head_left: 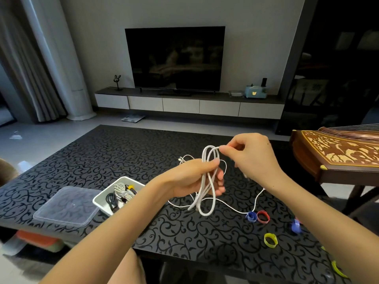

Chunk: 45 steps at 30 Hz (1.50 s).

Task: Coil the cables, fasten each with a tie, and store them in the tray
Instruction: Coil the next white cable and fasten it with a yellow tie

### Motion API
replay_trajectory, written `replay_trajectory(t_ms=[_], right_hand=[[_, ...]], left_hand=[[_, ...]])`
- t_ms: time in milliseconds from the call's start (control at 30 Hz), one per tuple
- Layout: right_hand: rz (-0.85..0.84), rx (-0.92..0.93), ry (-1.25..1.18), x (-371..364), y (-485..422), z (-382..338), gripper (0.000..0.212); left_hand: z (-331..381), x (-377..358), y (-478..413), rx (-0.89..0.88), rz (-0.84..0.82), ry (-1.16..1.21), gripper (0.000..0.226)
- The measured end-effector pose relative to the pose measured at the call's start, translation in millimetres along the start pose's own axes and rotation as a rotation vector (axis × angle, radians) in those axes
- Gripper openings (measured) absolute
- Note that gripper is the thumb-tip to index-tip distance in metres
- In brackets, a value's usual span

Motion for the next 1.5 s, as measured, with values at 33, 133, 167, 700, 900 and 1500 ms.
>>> replay_trajectory(t_ms=[33, 133, 167, 700, 900, 1500], right_hand=[[0.029, -0.016, -0.004, 0, 1, 2, 0.024], [0.043, -0.062, -0.031, -6, 5, 8, 0.028], [0.020, -0.099, -0.096, -9, 5, 12, 0.027], [-0.454, -0.365, -0.539, -40, 31, 33, 0.025], [-0.397, -0.177, -0.315, -41, 41, 37, 0.028], [-0.072, -0.607, -0.325, -40, 157, 216, 0.025]], left_hand=[[1, -1, -1, -0.021, 0.016, 0.026, 0.045], [-1, -1, -5, -0.071, 0.062, 0.064, 0.045], [-2, -1, -6, -0.085, 0.064, 0.067, 0.044], [-11, -3, -1, -0.049, 0.133, -0.490, 0.031], [-14, -17, -3, -0.114, 0.286, -0.951, 0.037], [-147, -43, -42, 0.355, 0.153, 0.095, 0.040]])
Point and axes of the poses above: each hand's wrist, its own y-axis away from the middle knuckle, its own x-axis out of the back of the hand, z = x × y, the point moved 7 cm from there along -y, towards the middle knuckle, and after that the axes turned 10 degrees about -y, right-handed, at the moved point
